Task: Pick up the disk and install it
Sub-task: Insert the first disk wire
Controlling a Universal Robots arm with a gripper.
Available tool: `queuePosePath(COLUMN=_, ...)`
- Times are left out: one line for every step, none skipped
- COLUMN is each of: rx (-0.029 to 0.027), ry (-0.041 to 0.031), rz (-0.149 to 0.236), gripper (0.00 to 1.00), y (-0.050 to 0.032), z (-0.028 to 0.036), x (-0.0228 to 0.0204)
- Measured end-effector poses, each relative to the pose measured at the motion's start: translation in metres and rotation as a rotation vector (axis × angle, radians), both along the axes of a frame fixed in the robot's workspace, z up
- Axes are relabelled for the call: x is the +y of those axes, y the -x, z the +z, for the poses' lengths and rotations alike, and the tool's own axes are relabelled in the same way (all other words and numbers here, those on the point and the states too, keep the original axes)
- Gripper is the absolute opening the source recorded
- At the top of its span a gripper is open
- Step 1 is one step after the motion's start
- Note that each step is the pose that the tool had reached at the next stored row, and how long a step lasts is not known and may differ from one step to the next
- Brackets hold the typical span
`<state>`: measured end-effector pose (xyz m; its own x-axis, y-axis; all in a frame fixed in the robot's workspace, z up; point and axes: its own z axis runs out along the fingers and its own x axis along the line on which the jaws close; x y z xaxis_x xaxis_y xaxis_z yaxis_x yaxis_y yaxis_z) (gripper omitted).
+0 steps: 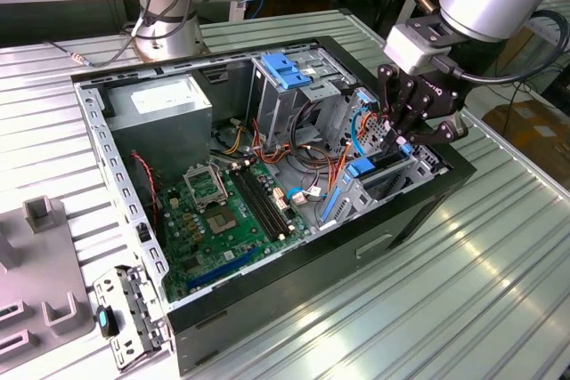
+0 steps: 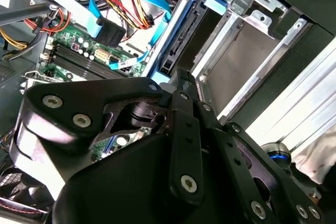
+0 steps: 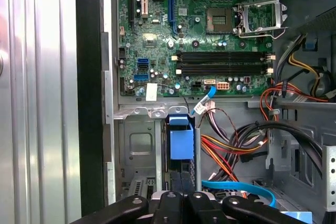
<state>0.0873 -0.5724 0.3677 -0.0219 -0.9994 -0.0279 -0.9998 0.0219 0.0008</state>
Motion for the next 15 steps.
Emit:
queuePosePath(rx=0.0000, ry=0.0000, rz=0.000, gripper=0.11, y=-0.0003, z=-0.0001, x=0.0000)
queuePosePath(rx=0.0000, ry=0.0000, rz=0.000, gripper=0.11, y=-0.0005, z=-0.0002, x=0.0000)
queuePosePath(rx=0.0000, ry=0.0000, rz=0.000, gripper=0.11, y=-0.0006, z=-0.0002, x=0.0000)
queuePosePath(rx=0.0000, ry=-0.0001, rz=0.000, gripper=0.11, y=-0.0007, z=-0.0003, x=0.0000)
queuePosePath(rx=0.0000, ry=0.0000, rz=0.000, gripper=0.11, y=-0.0010, z=-0.0004, x=0.0000)
queuePosePath(rx=0.0000, ry=0.0001, rz=0.000, gripper=0.11, y=-0.0010, z=-0.0004, x=0.0000)
queuePosePath(rx=-0.0001, ry=-0.0001, rz=0.002, gripper=0.11, y=-0.0010, z=-0.0004, x=0.0000)
queuePosePath(rx=-0.0001, ry=-0.0001, rz=0.011, gripper=0.11, y=-0.0010, z=-0.0004, x=-0.0001)
queuePosePath(rx=0.0000, ry=-0.0001, rz=0.022, gripper=0.11, y=-0.0010, z=-0.0004, x=-0.0001)
queuePosePath(rx=0.0000, ry=0.0001, rz=0.040, gripper=0.11, y=-0.0012, z=-0.0004, x=-0.0001)
queuePosePath(rx=0.0000, ry=0.0000, rz=0.054, gripper=0.11, y=-0.0013, z=-0.0004, x=-0.0001)
queuePosePath(rx=-0.0001, ry=0.0000, rz=0.068, gripper=0.11, y=-0.0020, z=-0.0005, x=-0.0001)
queuePosePath(rx=0.0000, ry=0.0001, rz=0.068, gripper=0.11, y=-0.0026, z=-0.0004, x=-0.0001)
queuePosePath(rx=0.0000, ry=0.0000, rz=0.068, gripper=0.11, y=-0.0031, z=-0.0005, x=-0.0001)
queuePosePath(rx=0.0000, ry=0.0000, rz=0.068, gripper=0.11, y=-0.0036, z=-0.0005, x=-0.0001)
